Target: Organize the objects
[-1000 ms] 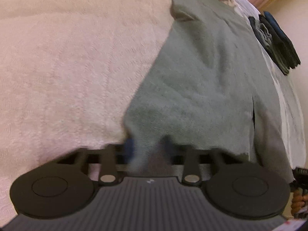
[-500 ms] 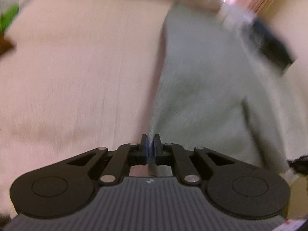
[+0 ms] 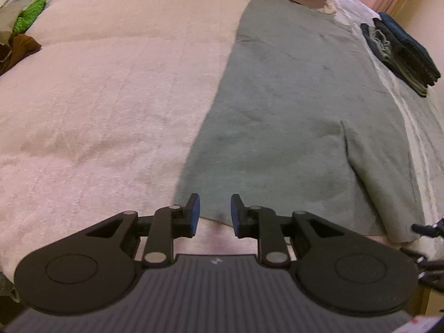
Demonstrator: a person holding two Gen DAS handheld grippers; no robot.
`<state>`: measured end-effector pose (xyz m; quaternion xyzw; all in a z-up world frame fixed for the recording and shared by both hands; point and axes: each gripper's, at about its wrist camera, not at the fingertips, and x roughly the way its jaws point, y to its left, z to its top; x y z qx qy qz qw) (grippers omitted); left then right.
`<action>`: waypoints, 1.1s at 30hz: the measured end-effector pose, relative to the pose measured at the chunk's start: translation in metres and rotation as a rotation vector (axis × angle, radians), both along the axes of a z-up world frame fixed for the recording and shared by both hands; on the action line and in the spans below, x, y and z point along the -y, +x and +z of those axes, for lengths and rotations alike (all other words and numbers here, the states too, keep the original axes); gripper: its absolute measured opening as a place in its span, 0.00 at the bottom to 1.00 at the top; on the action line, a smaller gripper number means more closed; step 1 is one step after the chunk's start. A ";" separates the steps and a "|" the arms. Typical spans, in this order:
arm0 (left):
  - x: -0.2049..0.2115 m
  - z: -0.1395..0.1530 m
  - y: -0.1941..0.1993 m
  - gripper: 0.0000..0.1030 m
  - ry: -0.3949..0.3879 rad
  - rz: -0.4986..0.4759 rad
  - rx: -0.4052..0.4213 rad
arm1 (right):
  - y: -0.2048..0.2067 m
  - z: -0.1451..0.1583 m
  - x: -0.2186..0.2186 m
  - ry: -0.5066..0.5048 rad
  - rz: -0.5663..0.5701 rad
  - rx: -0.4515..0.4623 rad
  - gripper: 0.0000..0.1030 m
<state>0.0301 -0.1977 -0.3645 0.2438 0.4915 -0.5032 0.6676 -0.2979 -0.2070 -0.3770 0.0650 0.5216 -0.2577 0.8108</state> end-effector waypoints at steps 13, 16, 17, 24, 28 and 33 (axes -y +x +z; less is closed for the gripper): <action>-0.009 -0.022 0.013 0.21 -0.054 -0.046 -0.063 | 0.024 -0.010 0.001 -0.165 -0.342 0.271 0.39; -0.016 -0.020 0.021 0.23 -0.071 -0.051 -0.093 | 0.002 0.018 -0.010 0.057 -0.486 0.525 0.39; -0.018 -0.020 0.022 0.23 -0.068 -0.057 -0.096 | -0.007 0.019 -0.015 0.118 -0.557 0.546 0.39; -0.021 -0.021 0.017 0.23 -0.056 -0.113 -0.111 | -0.045 -0.004 -0.023 0.445 -0.961 0.661 0.39; -0.014 -0.022 0.011 0.24 -0.089 -0.127 -0.100 | -0.051 -0.038 0.002 0.659 -1.193 0.859 0.39; -0.011 -0.024 0.012 0.31 -0.101 -0.073 -0.109 | -0.045 -0.085 0.010 0.843 -1.429 1.068 0.36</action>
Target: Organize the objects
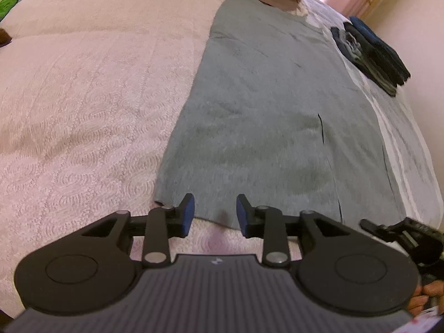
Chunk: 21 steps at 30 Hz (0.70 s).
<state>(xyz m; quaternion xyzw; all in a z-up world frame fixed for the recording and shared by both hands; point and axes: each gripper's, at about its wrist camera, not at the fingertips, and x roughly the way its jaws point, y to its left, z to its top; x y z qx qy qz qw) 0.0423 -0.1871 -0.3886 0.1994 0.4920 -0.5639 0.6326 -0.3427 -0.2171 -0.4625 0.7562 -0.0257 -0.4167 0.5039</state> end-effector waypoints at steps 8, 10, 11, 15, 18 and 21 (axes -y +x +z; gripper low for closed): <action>-0.013 0.001 0.023 0.41 0.019 0.100 0.036 | 0.022 0.029 0.016 -0.102 0.325 -0.375 0.00; -0.013 -0.003 0.027 0.45 0.039 0.134 0.050 | 0.012 0.025 0.016 -0.045 0.342 -0.351 0.00; -0.012 -0.005 0.029 0.51 0.044 0.149 0.051 | 0.007 0.029 0.018 -0.031 0.338 -0.327 0.00; -0.010 -0.016 0.041 0.61 0.032 0.212 0.018 | -0.013 0.081 0.024 -0.181 0.367 -0.492 0.55; -0.003 -0.027 0.047 0.55 0.023 0.230 -0.043 | -0.043 0.107 0.036 -0.305 0.283 -0.692 0.65; 0.006 -0.035 0.046 0.33 0.000 0.229 -0.093 | -0.068 0.093 0.056 -0.275 0.267 -0.819 0.66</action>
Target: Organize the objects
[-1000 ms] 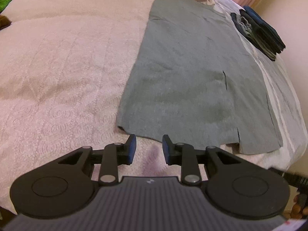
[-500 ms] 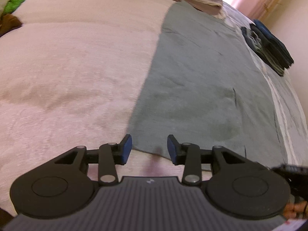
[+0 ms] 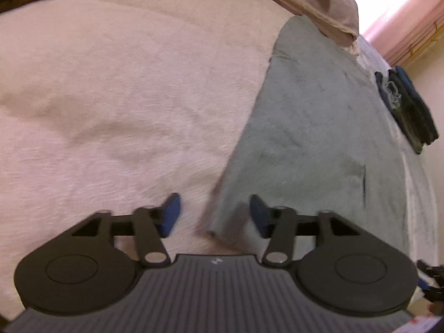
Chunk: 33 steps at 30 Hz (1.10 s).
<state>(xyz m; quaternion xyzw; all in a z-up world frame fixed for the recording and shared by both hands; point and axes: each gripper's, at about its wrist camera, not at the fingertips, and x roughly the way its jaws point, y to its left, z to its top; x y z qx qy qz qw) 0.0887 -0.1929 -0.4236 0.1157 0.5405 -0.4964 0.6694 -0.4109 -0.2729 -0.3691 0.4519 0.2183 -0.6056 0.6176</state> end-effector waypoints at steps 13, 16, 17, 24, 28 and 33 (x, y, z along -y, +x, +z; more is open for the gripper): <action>-0.024 0.016 -0.034 0.04 0.020 -0.051 0.102 | -0.038 -0.018 0.009 0.177 0.085 0.164 0.01; -0.010 0.008 -0.038 0.06 0.092 -0.086 0.151 | -0.026 -0.011 0.025 0.241 0.134 0.057 0.03; -0.007 0.017 -0.037 0.07 0.089 -0.091 0.179 | -0.026 -0.011 0.025 0.241 0.134 0.057 0.05; 0.002 0.075 -0.027 0.15 -0.023 -0.075 0.275 | 0.033 0.049 0.037 -0.080 0.300 -0.211 0.56; 0.040 0.059 -0.073 0.34 -0.065 -0.200 0.277 | 0.094 0.014 0.049 -0.121 0.482 -0.315 0.57; 0.056 0.005 -0.121 0.35 0.120 -0.350 0.312 | 0.099 -0.044 0.023 0.004 0.571 -0.419 0.57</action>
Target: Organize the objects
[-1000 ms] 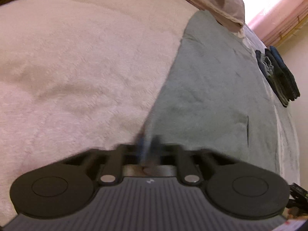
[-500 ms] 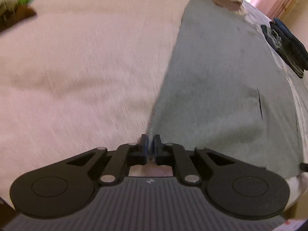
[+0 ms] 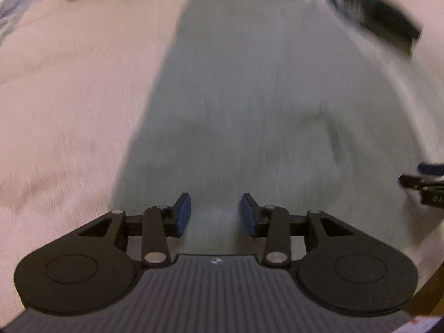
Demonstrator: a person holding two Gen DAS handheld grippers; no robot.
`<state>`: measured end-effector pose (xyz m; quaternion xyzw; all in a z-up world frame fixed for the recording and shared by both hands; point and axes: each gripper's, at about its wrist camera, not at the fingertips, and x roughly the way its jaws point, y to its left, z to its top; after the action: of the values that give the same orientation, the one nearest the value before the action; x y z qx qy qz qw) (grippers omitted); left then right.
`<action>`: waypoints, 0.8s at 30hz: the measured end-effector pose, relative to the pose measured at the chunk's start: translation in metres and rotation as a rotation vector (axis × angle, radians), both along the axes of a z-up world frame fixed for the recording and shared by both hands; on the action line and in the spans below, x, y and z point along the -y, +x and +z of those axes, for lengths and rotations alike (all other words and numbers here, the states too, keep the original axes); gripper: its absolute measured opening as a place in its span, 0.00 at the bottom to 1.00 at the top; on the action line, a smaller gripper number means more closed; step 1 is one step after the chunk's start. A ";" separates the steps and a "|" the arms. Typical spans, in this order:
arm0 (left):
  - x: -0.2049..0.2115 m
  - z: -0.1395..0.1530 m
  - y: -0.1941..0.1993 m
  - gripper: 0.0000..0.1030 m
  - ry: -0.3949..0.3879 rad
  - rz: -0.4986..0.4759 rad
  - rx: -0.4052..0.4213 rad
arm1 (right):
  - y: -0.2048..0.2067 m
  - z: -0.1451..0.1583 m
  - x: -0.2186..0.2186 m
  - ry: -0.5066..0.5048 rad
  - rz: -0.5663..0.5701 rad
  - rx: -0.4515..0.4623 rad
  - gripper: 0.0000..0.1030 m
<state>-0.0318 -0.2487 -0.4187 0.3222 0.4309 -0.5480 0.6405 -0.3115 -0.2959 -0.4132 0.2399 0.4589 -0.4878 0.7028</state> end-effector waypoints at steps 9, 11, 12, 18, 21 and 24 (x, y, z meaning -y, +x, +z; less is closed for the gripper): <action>-0.063 0.014 -0.020 0.37 0.232 0.120 0.036 | -0.035 0.018 -0.040 0.297 -0.095 -0.026 0.57; -0.072 0.035 -0.028 0.37 0.250 0.126 0.067 | -0.046 0.040 -0.038 0.337 -0.153 0.040 0.57; -0.076 0.050 -0.031 0.38 0.237 0.128 0.070 | -0.051 0.056 -0.037 0.337 -0.170 0.085 0.57; -0.090 0.157 -0.036 0.57 0.101 0.121 0.056 | -0.052 0.174 -0.047 0.229 -0.209 0.271 0.57; -0.094 0.207 -0.033 0.60 0.023 0.094 0.061 | -0.031 0.214 -0.059 0.149 -0.188 0.304 0.57; -0.103 0.245 -0.028 0.66 -0.037 0.068 0.087 | -0.014 0.241 -0.079 0.112 -0.175 0.302 0.57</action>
<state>-0.0603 -0.1454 -0.1738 0.3190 0.4031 -0.5193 0.6827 -0.3252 -0.2165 -0.1719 0.3884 0.3520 -0.4792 0.7040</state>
